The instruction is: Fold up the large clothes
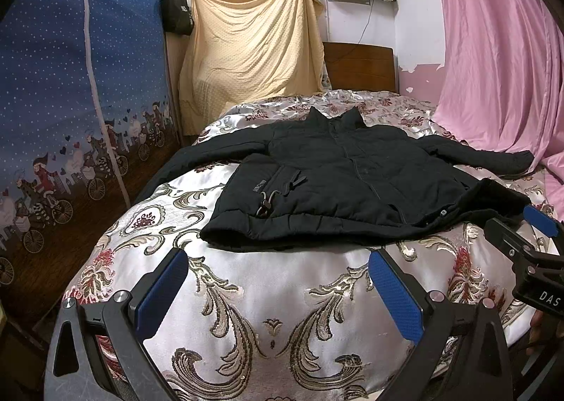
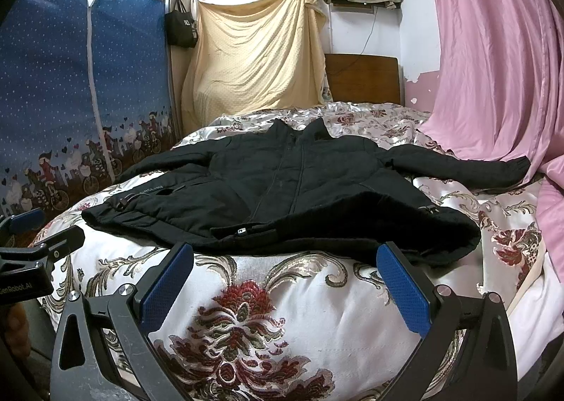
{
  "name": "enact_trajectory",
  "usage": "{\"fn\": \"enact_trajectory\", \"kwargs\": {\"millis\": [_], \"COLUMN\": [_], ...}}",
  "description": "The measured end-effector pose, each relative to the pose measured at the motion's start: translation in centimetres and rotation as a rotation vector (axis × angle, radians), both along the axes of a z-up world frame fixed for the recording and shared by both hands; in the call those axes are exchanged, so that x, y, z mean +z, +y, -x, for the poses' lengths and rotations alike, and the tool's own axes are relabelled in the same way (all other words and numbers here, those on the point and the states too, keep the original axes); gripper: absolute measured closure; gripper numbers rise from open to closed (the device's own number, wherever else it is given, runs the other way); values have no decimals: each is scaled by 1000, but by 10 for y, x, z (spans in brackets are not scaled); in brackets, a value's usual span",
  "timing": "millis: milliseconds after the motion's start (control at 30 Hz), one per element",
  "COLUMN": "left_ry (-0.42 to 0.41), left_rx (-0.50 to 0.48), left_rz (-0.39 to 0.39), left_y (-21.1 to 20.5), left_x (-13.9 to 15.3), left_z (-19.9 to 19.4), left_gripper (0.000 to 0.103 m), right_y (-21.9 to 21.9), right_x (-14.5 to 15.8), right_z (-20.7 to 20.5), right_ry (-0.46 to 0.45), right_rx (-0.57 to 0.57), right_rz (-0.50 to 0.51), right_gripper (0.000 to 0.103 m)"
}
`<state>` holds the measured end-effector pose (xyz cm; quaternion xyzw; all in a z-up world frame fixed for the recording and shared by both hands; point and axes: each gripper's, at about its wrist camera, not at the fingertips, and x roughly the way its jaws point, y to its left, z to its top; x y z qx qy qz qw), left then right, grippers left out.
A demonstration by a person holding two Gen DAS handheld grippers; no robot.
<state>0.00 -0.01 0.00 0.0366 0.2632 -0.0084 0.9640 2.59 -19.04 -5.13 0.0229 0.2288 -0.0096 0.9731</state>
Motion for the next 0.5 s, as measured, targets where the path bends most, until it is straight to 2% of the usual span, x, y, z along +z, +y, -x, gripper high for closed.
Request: {"fn": "enact_trajectory", "kwargs": {"millis": [500], "left_ry": [0], "left_rx": [0], "left_rz": [-1], "left_y": [0], "left_x": [0], "left_z": [0], "left_gripper": [0], "right_y": [0], "right_x": [-1], "right_z": [-1], "right_ry": [2], "right_rx": [0], "right_rz": [1], "right_gripper": [1]}}
